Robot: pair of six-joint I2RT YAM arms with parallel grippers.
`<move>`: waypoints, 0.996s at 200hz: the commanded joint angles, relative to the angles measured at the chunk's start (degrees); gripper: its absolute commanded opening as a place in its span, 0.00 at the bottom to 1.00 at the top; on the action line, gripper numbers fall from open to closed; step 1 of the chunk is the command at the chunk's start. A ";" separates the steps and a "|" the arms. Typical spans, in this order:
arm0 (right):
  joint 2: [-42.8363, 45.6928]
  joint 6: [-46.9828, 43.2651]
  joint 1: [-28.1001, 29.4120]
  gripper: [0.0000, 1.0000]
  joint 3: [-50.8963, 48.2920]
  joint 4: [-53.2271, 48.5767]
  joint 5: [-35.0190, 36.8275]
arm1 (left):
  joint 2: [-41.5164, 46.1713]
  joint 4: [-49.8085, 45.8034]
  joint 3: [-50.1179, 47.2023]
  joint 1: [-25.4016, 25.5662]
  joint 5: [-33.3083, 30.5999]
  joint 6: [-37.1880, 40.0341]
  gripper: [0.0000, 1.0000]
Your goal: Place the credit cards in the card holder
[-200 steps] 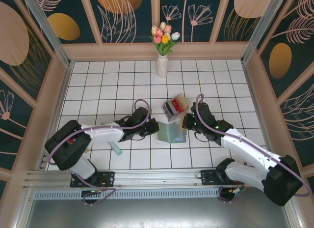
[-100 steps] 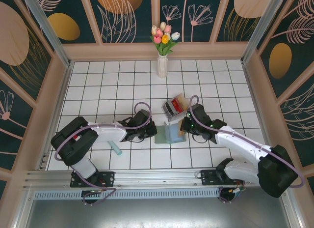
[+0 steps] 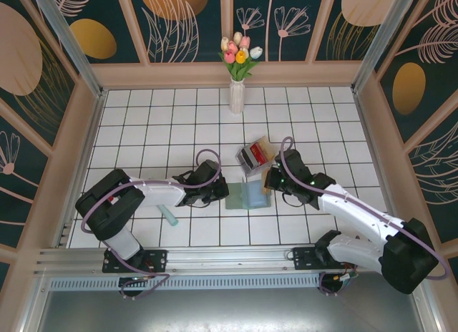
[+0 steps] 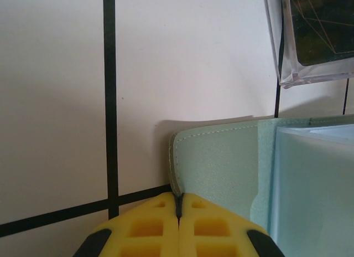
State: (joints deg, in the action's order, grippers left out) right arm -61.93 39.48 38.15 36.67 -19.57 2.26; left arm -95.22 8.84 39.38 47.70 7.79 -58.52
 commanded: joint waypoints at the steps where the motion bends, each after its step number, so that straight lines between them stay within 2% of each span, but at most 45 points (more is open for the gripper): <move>1: 0.21 -1.24 0.04 0.00 0.51 -2.03 2.80 | -1.03 -1.63 -0.42 0.36 -1.08 1.34 0.00; 129: -3.22 -2.57 0.76 0.00 -2.73 0.66 3.62 | -0.84 -1.63 -0.70 0.36 -1.11 1.30 0.00; 199: -4.65 -1.01 1.28 0.00 -5.27 8.62 -3.11 | -1.22 -1.28 -0.34 0.30 -0.67 1.31 0.00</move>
State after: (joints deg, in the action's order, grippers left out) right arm -66.08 37.89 38.65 32.53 -15.20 2.57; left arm -95.22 8.84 39.38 47.70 7.64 -58.52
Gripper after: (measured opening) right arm 0.053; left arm 0.067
